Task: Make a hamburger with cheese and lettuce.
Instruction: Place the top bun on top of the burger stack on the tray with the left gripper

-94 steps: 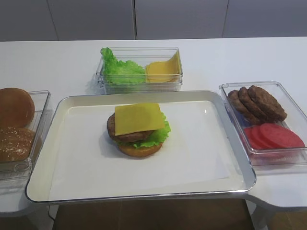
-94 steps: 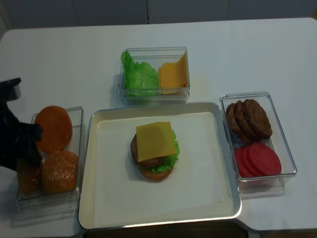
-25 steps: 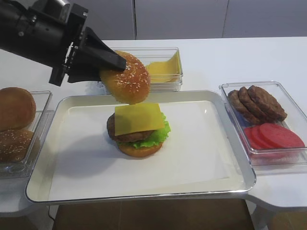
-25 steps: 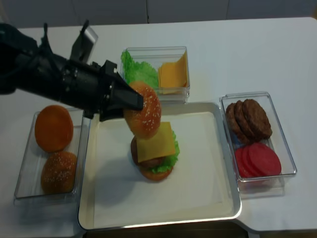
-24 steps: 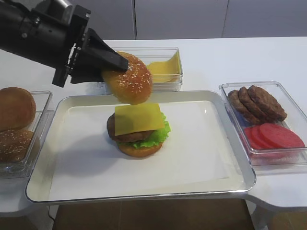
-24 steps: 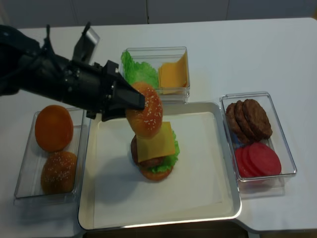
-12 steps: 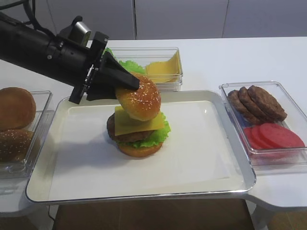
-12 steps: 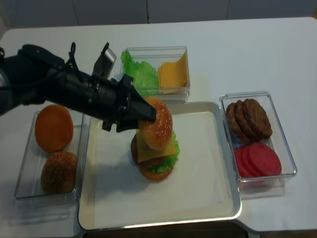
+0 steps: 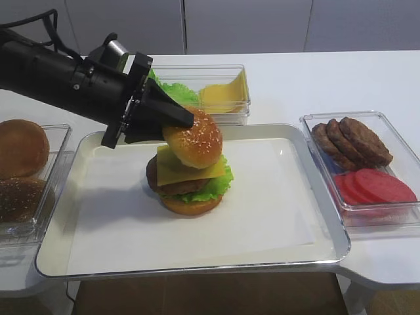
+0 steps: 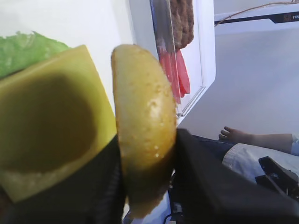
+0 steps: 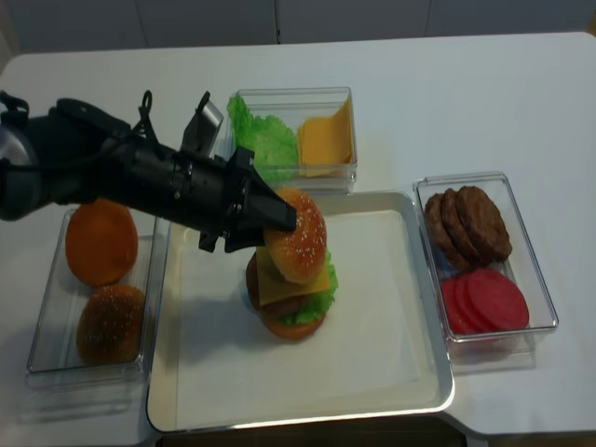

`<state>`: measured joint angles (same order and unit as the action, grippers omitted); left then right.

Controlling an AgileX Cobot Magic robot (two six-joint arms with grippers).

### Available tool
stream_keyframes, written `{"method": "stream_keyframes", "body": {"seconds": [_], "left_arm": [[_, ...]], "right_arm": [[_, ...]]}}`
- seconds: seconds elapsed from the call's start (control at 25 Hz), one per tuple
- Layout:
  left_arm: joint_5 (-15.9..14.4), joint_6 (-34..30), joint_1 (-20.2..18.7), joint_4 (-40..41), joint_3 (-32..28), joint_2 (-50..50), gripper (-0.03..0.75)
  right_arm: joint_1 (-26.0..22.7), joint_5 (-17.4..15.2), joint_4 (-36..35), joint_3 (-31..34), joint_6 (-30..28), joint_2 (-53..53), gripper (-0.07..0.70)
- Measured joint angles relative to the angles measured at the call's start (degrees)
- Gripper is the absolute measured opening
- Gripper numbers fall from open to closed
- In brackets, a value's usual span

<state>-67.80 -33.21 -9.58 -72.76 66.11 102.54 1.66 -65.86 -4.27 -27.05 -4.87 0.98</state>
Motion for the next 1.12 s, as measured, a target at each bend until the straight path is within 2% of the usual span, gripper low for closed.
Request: {"method": "stream_keyframes", "body": {"seconds": [1.12], "left_arm": [[0.12, -0.02, 0.00, 2.97, 0.09, 0.51, 0.219]], "right_arm": [[0.00, 0.00, 0.00, 0.00, 0.00, 0.00, 0.443]]}}
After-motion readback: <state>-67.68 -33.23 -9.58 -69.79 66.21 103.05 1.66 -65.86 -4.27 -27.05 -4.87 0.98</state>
